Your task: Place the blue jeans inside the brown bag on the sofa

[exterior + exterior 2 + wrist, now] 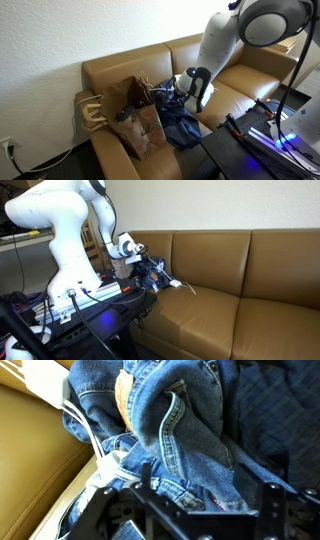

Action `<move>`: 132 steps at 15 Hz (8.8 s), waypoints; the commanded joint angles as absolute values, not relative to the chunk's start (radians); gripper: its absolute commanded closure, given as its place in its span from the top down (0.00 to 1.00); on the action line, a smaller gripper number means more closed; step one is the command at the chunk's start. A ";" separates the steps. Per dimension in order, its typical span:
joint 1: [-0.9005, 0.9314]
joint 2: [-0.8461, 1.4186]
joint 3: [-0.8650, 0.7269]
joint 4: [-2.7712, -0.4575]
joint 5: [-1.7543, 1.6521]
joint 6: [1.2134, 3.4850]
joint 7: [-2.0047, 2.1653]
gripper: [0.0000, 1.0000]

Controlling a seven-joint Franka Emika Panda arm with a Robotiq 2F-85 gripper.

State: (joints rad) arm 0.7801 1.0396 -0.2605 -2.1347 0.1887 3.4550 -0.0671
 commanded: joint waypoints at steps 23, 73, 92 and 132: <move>-0.227 0.798 0.425 -2.310 -0.543 3.457 0.404 0.01; -1.266 0.479 2.131 -1.894 -0.376 3.361 -0.046 0.01; -0.420 0.348 1.606 -1.261 -0.643 3.461 -0.239 0.01; -0.006 1.122 1.739 -1.017 -1.702 3.453 -0.677 0.01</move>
State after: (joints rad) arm 0.0407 1.0855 1.7072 -0.9761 -1.6513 3.4524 -0.6522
